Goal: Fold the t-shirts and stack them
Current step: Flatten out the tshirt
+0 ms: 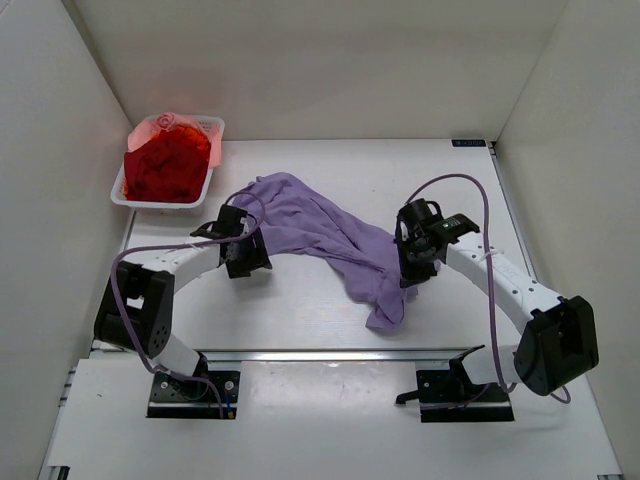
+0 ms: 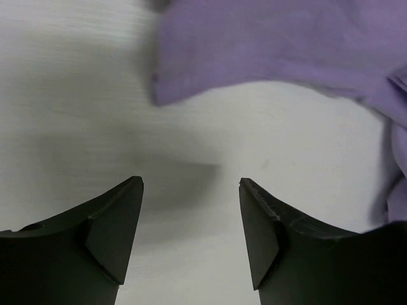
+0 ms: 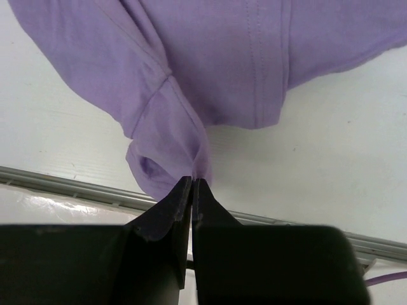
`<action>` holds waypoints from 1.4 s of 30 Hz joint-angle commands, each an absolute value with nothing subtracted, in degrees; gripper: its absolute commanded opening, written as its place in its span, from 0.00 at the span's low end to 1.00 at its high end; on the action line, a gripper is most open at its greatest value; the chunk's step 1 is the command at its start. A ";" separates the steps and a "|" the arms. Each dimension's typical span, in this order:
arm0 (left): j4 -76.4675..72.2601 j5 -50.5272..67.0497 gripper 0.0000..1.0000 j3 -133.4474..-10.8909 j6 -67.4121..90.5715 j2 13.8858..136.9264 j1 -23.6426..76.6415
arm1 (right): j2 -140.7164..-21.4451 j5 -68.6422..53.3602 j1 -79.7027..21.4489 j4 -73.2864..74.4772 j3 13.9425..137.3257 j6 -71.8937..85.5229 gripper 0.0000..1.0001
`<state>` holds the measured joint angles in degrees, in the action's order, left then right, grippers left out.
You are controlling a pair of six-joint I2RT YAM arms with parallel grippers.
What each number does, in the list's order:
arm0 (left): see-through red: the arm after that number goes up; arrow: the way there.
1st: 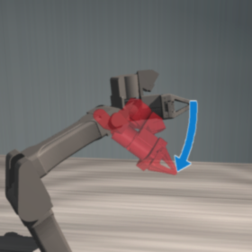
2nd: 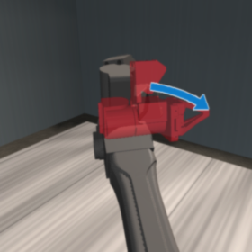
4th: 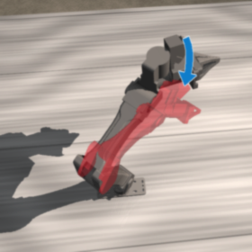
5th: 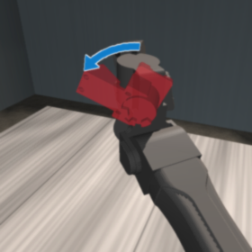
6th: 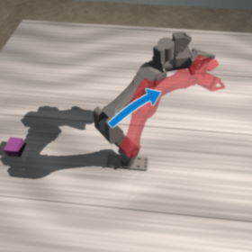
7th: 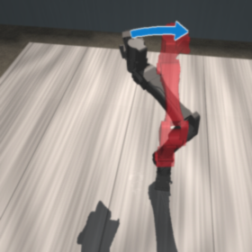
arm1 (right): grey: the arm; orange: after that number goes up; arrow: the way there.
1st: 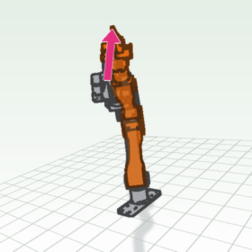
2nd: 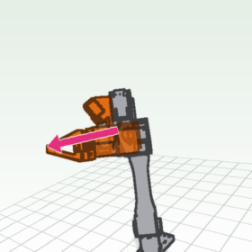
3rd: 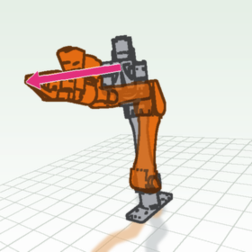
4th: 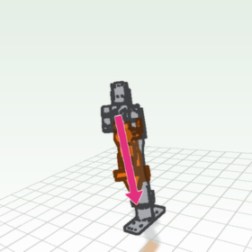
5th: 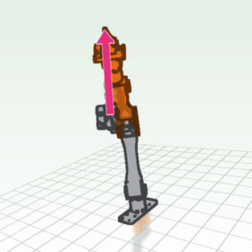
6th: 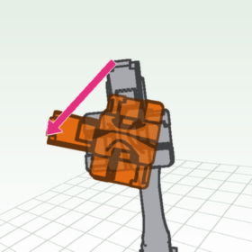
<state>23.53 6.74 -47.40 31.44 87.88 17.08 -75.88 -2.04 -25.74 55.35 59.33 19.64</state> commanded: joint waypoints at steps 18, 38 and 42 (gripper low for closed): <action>8.26 -3.96 0.62 -46.85 41.57 95.35 16.17 | -74.18 -5.54 -23.91 51.94 58.45 18.46 0.00; 24.32 12.99 0.00 -76.53 41.57 74.28 12.57 | -66.44 3.60 -20.83 59.58 96.02 10.64 0.00; 30.04 18.80 0.00 -84.71 41.31 70.14 11.96 | -64.60 4.84 -22.15 61.43 106.77 8.88 0.01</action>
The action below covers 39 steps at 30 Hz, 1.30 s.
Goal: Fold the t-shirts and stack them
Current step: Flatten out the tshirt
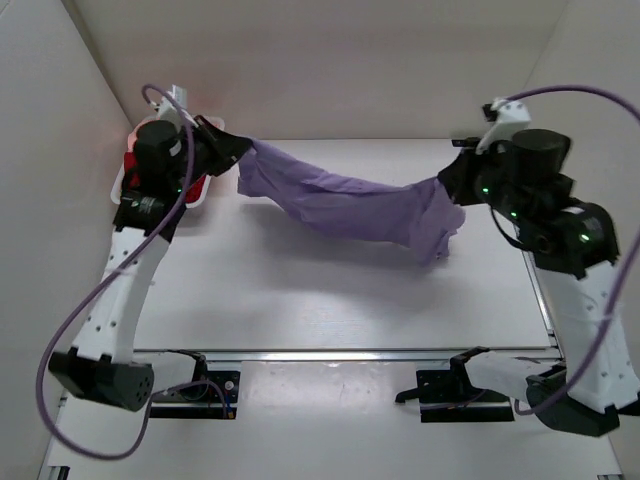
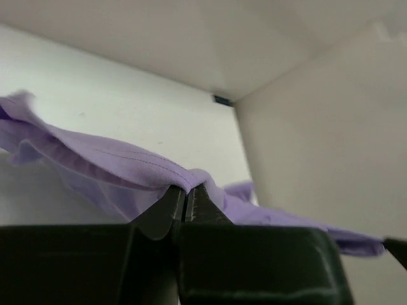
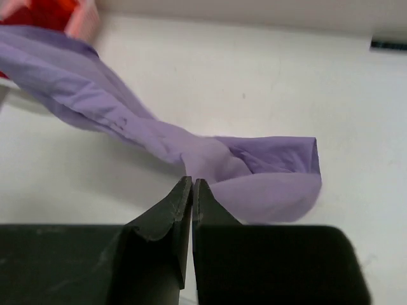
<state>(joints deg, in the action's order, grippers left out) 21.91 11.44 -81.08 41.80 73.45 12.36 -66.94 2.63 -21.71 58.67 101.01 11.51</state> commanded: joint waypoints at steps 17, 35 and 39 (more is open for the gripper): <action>31.90 23.47 0.00 -98.25 42.54 76.01 8.26 | -67.48 -15.20 -0.46 54.32 111.27 1.68 0.00; 27.25 25.32 0.00 -116.84 40.18 91.18 2.54 | -82.53 -1.56 3.25 37.35 128.08 -8.97 0.00; 28.03 25.13 0.00 -99.11 36.66 83.70 3.95 | -80.78 -1.86 1.16 42.44 114.84 -8.61 0.00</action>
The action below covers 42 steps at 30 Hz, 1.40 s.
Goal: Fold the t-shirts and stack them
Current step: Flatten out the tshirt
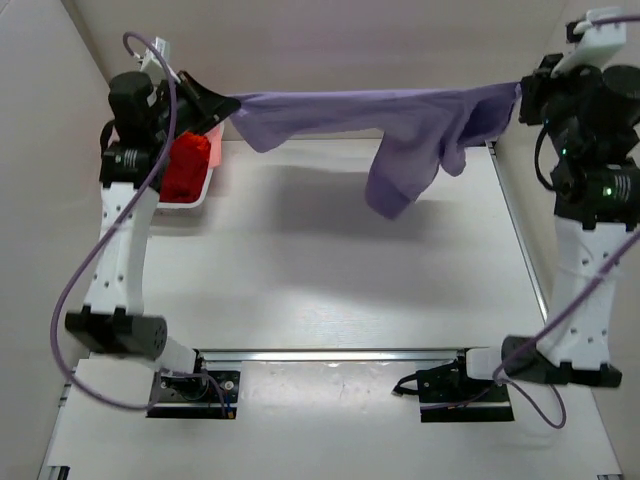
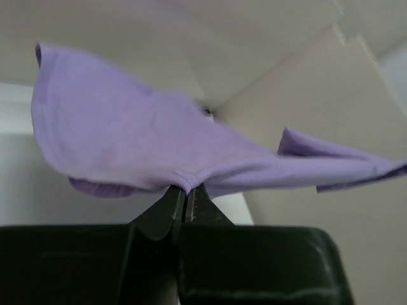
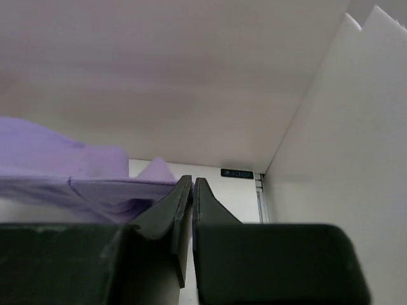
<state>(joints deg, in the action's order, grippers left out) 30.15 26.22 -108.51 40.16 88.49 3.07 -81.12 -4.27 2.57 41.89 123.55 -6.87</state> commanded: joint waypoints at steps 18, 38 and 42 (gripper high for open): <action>24.61 19.25 0.09 -54.23 32.17 71.63 6.42 | -56.07 0.36 -6.34 38.68 62.39 1.42 0.58; 25.14 19.25 0.13 -50.54 30.94 70.14 5.45 | -67.93 -7.74 -1.14 38.58 48.86 8.79 0.67; 24.61 19.77 0.13 -50.01 31.46 70.13 5.45 | -71.01 -5.19 -1.50 39.29 46.95 9.84 0.62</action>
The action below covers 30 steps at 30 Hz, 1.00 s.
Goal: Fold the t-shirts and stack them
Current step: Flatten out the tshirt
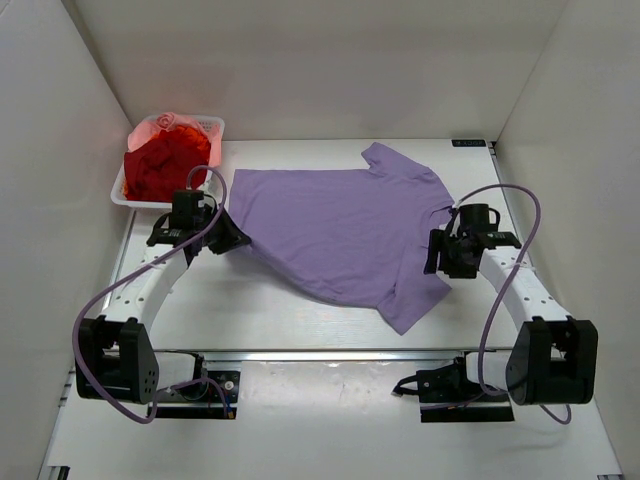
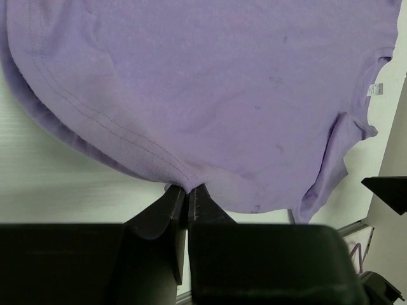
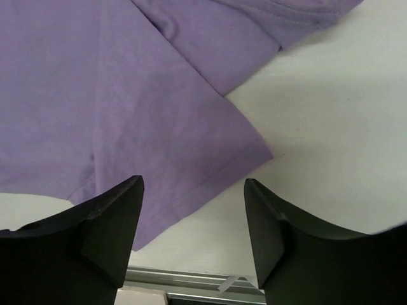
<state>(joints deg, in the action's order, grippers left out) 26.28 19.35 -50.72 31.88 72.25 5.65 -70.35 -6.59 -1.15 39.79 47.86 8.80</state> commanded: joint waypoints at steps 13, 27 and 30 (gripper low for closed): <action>24.34 20.56 0.13 -49.22 31.47 69.43 5.01 | -78.92 -0.35 -0.09 34.54 43.25 13.09 0.65; 24.08 21.27 0.14 -48.69 31.55 68.90 4.31 | -71.12 2.72 3.69 39.18 42.27 15.38 0.00; 24.43 21.18 0.14 -49.04 31.73 68.99 4.66 | -65.59 2.72 3.52 45.58 44.03 17.30 0.00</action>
<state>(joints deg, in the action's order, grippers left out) 25.19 20.36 -49.10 31.94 71.05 4.93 -70.76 1.19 3.18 38.98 41.04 15.03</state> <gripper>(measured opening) 0.144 0.010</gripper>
